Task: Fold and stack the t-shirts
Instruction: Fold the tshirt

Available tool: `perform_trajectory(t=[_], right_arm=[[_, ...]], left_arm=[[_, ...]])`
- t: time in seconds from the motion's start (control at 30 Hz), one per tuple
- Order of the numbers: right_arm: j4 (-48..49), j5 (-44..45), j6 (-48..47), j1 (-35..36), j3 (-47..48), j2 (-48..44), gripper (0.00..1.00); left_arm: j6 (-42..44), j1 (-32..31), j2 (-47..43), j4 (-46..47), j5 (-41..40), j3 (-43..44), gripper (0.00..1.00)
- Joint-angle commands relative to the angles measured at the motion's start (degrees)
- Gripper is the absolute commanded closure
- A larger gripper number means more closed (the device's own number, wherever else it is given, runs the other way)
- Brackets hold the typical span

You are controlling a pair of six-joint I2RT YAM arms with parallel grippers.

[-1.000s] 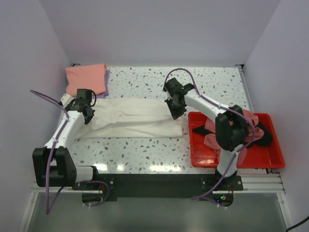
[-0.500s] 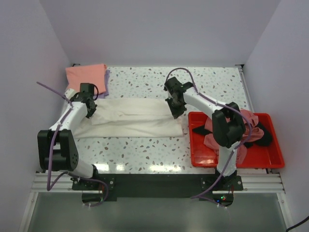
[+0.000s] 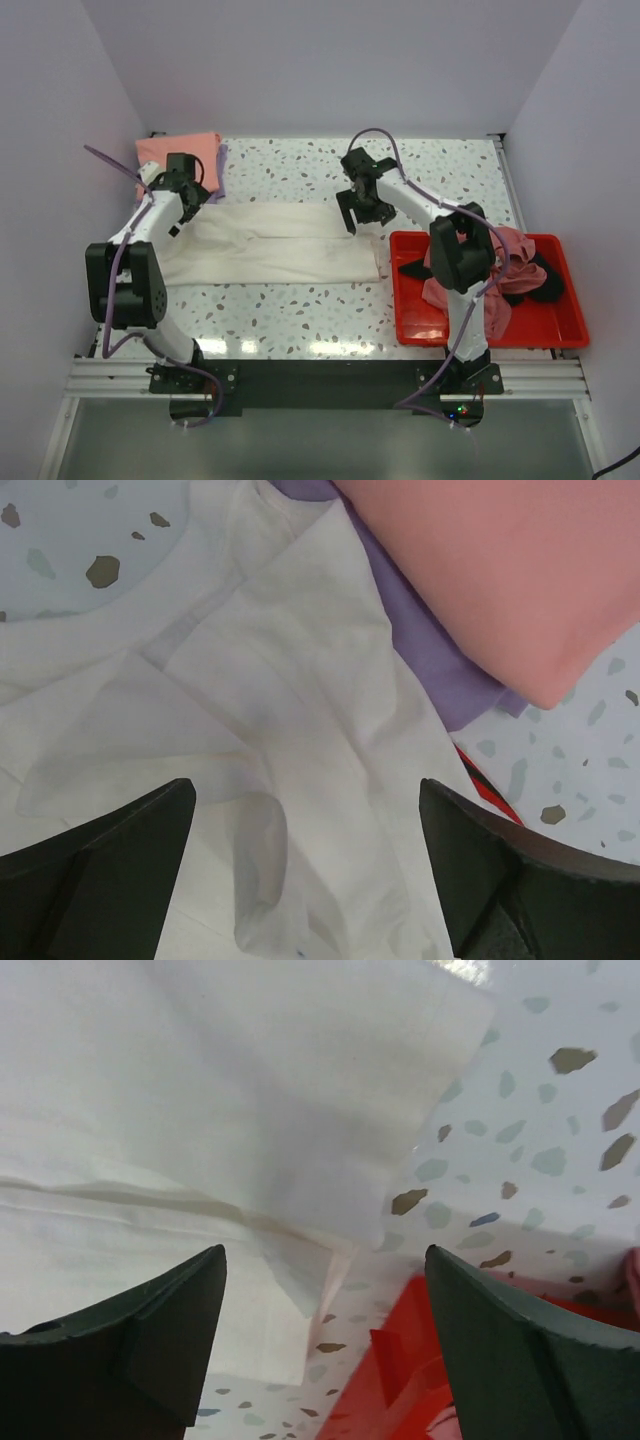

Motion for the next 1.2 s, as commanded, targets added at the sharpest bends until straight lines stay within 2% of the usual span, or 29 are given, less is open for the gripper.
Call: perform_trajectory(t=[0.0, 0.03, 0.4, 0.57, 0.7, 0.8, 0.97, 1.17], right_arm=[[-1.70, 3.05, -0.34, -0.32, 3.87, -3.04, 0.13], [-1.26, 2.44, -0.52, -0.40, 3.17, -3.83, 0.01], [9.29, -16.27, -2.54, 2.40, -10.45, -15.70, 0.01], [10.70, -16.38, -3.86, 6.27, -13.97, -15.97, 0.01], [10.61, -15.59, -3.69, 6.54, -14.24, -15.00, 0.01], [10.61, -15.06, -3.95, 6.54, -14.24, -15.00, 0.01], [10.70, -14.79, -3.95, 6.54, -14.15, -15.00, 0.01], [10.26, -14.53, -3.86, 6.45, -13.89, -14.30, 0.01]], left_arm=[[2.58, 0.70, -3.39, 2.34, 1.22, 2.05, 0.00], [3.11, 0.62, -5.48, 2.61, 1.75, 0.74, 0.00], [1.45, 0.70, -21.49, 3.83, 7.02, -16.23, 0.00], [4.52, 0.53, -26.16, 14.01, 13.87, -24.84, 0.00], [6.19, 0.61, -23.89, 22.11, 18.79, -30.29, 0.00], [6.98, 0.61, -19.85, 28.17, 21.44, -30.39, 0.00], [9.09, 0.44, -13.60, 36.96, 23.20, -26.70, 0.00], [11.81, -1.05, -7.45, 36.71, 22.23, -19.76, 0.00]])
